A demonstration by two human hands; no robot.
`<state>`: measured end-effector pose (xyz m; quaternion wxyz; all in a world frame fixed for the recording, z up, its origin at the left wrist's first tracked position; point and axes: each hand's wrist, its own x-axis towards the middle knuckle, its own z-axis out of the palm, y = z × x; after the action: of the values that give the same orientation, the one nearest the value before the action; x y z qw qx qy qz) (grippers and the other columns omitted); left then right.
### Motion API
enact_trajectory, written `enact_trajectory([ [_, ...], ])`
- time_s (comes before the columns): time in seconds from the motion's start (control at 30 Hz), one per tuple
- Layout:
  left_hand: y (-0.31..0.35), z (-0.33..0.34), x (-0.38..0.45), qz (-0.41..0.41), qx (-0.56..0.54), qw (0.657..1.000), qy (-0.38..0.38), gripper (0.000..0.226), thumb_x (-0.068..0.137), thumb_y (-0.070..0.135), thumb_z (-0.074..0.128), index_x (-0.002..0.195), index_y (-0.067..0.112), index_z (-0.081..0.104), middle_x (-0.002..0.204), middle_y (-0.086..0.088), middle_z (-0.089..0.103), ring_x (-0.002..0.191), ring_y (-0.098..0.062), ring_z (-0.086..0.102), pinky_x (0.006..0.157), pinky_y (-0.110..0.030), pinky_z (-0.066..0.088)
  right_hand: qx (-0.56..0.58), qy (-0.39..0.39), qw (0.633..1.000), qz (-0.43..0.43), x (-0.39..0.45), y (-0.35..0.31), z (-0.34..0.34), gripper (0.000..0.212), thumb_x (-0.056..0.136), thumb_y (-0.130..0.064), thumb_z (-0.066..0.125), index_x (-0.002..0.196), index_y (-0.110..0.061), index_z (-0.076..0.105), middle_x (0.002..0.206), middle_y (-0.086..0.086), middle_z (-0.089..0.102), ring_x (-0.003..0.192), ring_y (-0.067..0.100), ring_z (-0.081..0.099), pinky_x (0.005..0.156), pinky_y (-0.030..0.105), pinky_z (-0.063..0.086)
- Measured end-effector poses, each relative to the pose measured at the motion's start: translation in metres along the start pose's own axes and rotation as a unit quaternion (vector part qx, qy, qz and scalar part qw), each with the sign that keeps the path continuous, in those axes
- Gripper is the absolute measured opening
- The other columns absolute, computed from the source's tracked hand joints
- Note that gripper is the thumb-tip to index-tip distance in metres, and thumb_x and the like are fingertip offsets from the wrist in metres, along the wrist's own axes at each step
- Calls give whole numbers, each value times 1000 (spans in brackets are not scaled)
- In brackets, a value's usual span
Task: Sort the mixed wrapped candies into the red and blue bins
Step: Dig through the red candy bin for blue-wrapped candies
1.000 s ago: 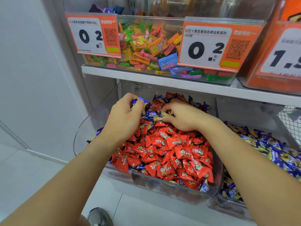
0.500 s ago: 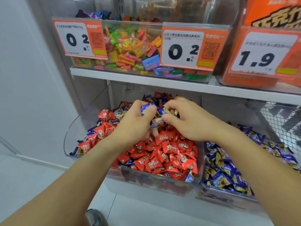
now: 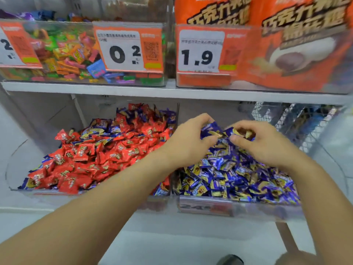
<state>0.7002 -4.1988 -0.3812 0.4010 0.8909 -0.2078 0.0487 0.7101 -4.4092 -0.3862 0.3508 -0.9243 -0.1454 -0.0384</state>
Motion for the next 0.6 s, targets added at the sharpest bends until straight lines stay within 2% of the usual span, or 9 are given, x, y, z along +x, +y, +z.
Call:
enact_trajectory([
  [0.1, 4, 18, 14, -11, 36, 997, -67, 41, 91, 20, 63, 129, 28, 49, 114, -4, 49, 102, -21, 55, 88, -26, 38, 57, 7, 998, 18, -4, 13, -6, 40, 89, -11, 71, 119, -37, 70, 111, -15, 69, 99, 6, 64, 95, 36, 51],
  [0.17, 4, 23, 17, -34, 86, 987, -133, 65, 91, 25, 64, 146, 30, 30, 129, -8, 40, 117, -25, 50, 105, -33, 37, 69, 8, 997, 28, -8, 17, -9, 53, 87, -9, 72, 128, -42, 63, 130, -7, 62, 109, 16, 65, 100, 40, 51],
  [0.23, 0, 26, 15, -29, 203, 971, -119, 72, 91, 26, 61, 150, 25, 20, 136, -11, 40, 127, -32, 42, 111, -48, 32, 10, 17, 1000, 22, -10, 19, -12, 56, 90, -10, 68, 137, -39, 57, 141, -9, 56, 118, 17, 61, 106, 29, 45],
  [0.3, -4, 20, 8, 8, 280, 958, -64, 59, 91, 25, 58, 144, 21, 33, 132, -9, 47, 125, -31, 42, 109, -49, 32, -52, 37, 998, 10, -9, 14, -9, 49, 94, -13, 62, 138, -34, 57, 141, -12, 55, 119, 16, 60, 98, 13, 38],
  [0.33, -8, 15, 3, 24, 289, 956, -43, 49, 91, 26, 58, 138, 19, 43, 129, -8, 49, 124, -30, 42, 107, -47, 34, -60, 43, 997, -4, -7, 9, -3, 44, 96, -15, 60, 136, -32, 60, 141, -11, 57, 121, 17, 59, 98, 12, 37],
  [0.4, -22, 1, -7, 35, 299, 953, -5, 38, 90, 35, 54, 124, 17, 58, 122, -8, 52, 120, -31, 44, 103, -46, 38, -79, 5, 996, -42, 0, -3, 17, 39, 99, -25, 57, 137, -31, 59, 147, -6, 53, 136, 16, 47, 111, 21, 31],
  [0.47, -35, -12, -20, 12, 287, 958, 21, 48, 88, 48, 44, 120, 17, 60, 120, -7, 53, 119, -29, 45, 101, -45, 41, -124, -98, 986, -49, 7, -9, 44, 49, 101, -44, 51, 148, -37, 44, 161, -3, 31, 150, 21, 23, 123, 44, 18],
  [0.53, -47, -24, -32, -11, 266, 963, 32, 58, 90, 55, 34, 129, 17, 55, 127, -6, 52, 123, -27, 44, 104, -45, 40, -204, -189, 961, -4, 14, -10, 65, 62, 99, -62, 39, 155, -46, 20, 168, -6, 1, 154, 23, -6, 121, 61, 1],
  [0.6, -58, -37, -44, -30, 245, 968, 36, 59, 95, 55, 30, 136, 18, 50, 133, -4, 50, 126, -24, 43, 107, -43, 37, -264, -214, 940, 36, 23, -3, 72, 66, 96, -71, 27, 155, -51, 5, 167, -7, -12, 152, 22, -18, 119, 64, -6],
])
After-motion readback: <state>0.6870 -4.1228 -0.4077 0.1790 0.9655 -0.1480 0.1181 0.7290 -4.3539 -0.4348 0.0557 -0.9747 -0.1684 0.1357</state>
